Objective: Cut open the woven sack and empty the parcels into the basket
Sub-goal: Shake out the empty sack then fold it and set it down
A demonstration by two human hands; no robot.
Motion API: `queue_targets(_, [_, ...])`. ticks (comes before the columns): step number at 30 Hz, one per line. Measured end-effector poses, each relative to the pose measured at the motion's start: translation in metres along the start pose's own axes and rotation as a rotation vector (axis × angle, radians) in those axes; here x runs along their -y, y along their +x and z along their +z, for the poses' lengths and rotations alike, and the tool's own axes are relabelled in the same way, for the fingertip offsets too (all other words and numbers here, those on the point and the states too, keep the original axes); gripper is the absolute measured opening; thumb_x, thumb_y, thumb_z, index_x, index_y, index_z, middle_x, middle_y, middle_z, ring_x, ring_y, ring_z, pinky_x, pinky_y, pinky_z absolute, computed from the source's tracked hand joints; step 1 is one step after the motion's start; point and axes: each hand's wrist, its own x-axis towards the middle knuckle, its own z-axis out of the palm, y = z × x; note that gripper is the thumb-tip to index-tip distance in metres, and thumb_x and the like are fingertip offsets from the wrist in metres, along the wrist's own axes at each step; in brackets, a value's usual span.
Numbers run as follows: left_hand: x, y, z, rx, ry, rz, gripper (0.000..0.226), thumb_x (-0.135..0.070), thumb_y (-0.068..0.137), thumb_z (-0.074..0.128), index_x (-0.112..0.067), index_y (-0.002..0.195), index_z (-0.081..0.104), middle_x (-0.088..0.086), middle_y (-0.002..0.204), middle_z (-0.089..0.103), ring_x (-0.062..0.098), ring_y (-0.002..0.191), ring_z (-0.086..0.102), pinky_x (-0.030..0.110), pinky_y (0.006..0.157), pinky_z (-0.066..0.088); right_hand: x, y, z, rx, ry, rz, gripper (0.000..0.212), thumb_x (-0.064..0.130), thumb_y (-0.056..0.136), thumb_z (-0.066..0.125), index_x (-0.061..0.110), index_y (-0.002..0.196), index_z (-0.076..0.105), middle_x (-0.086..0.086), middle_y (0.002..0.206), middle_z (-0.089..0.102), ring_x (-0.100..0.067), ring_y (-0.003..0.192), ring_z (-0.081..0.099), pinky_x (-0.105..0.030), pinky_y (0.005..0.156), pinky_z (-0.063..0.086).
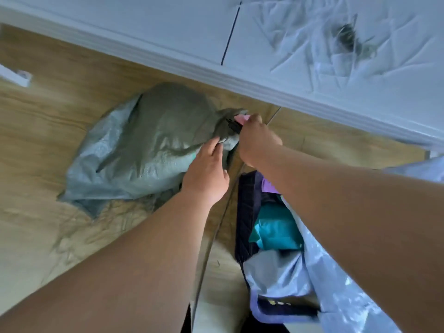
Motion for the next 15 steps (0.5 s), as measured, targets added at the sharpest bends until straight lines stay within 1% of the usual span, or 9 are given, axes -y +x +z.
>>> queue_targets(2, [-0.011,-0.032,-0.02,-0.022,-0.018,-0.045,0.064,-0.022,0.094,0.051,-0.013,0.151,0.022,-0.005,0.16,0.009,0.014,0.145,0.018,0.031,0.111,0.031,0.006,-0.041,-0.019,-0.02,-0.005,-0.049,0.064,-0.002,0.085,0.05,0.008,0.144,0.03,-0.011,0.135,0.033,-0.032,0.121,0.046,-0.047,0.088,0.047])
queue_targets(3, [-0.017,-0.047,-0.029,-0.037,-0.036,-0.062,0.064,-0.02,0.093,0.051,-0.012,0.15,0.024,-0.005,0.16,0.011,0.014,0.145,0.019,0.031,0.11,0.032,0.007,-0.059,-0.025,-0.055,0.006,-0.063,0.058,0.0,0.087,0.049,0.004,0.142,0.031,-0.011,0.137,0.033,-0.029,0.12,0.047,-0.04,0.081,0.046])
queue_targets(4, [-0.024,-0.062,-0.038,-0.036,-0.04,-0.069,0.063,-0.019,0.092,0.051,-0.011,0.15,0.025,-0.004,0.16,0.013,0.014,0.144,0.02,0.031,0.109,0.033,0.009,-0.081,-0.032,-0.074,0.035,-0.081,0.054,0.001,0.089,0.048,0.001,0.141,0.032,-0.01,0.137,0.033,-0.027,0.117,0.048,-0.037,0.072,0.043])
queue_targets(5, [-0.031,-0.079,-0.046,-0.044,-0.048,-0.067,0.063,-0.017,0.092,0.051,-0.011,0.149,0.026,-0.003,0.159,0.015,0.014,0.144,0.021,0.03,0.109,0.033,0.008,-0.1,-0.034,-0.101,0.039,-0.088,0.05,0.002,0.091,0.046,0.0,0.139,0.033,-0.009,0.134,0.034,-0.025,0.114,0.05,-0.034,0.066,0.041])
queue_targets(7, [-0.046,-0.112,-0.056,-0.063,-0.055,-0.047,0.062,-0.015,0.091,0.052,-0.01,0.149,0.029,-0.002,0.158,0.018,0.013,0.144,0.023,0.028,0.108,0.033,0.004,-0.133,-0.038,-0.165,0.009,-0.124,0.044,0.003,0.091,0.045,0.001,0.134,0.037,-0.009,0.127,0.036,-0.022,0.108,0.05,-0.031,0.062,0.042])
queue_targets(9, [-0.069,-0.155,-0.083,-0.041,-0.024,-0.009,0.061,-0.014,0.089,0.053,-0.01,0.147,0.033,-0.003,0.157,0.021,0.012,0.142,0.027,0.026,0.107,0.034,-0.004,-0.188,-0.055,-0.134,0.052,-0.108,0.041,0.003,0.091,0.042,0.002,0.131,0.037,-0.008,0.121,0.037,-0.019,0.107,0.048,-0.028,0.065,0.043])
queue_targets(11, [-0.068,-0.173,-0.077,-0.021,0.001,0.013,0.059,-0.014,0.089,0.053,-0.011,0.145,0.035,-0.007,0.157,0.022,0.011,0.138,0.033,0.025,0.104,0.037,-0.013,-0.207,-0.045,-0.124,0.027,-0.091,0.04,0.004,0.091,0.043,0.003,0.131,0.036,-0.007,0.118,0.036,-0.017,0.107,0.047,-0.024,0.065,0.037])
queue_targets(13, [-0.077,-0.191,-0.082,0.034,0.01,0.03,0.058,-0.015,0.09,0.052,-0.013,0.146,0.035,-0.01,0.157,0.02,0.01,0.136,0.036,0.024,0.103,0.038,-0.026,-0.237,-0.046,-0.033,0.064,-0.014,0.042,0.004,0.09,0.045,0.004,0.131,0.035,-0.006,0.118,0.037,-0.016,0.106,0.048,-0.023,0.066,0.035])
queue_targets(15, [-0.092,-0.212,-0.085,0.092,0.034,0.065,0.059,-0.017,0.091,0.052,-0.014,0.147,0.034,-0.012,0.157,0.019,0.009,0.135,0.036,0.023,0.103,0.037,-0.046,-0.266,-0.048,0.051,0.073,0.071,0.042,0.003,0.09,0.046,0.004,0.131,0.035,-0.006,0.12,0.038,-0.018,0.106,0.052,-0.025,0.067,0.037])
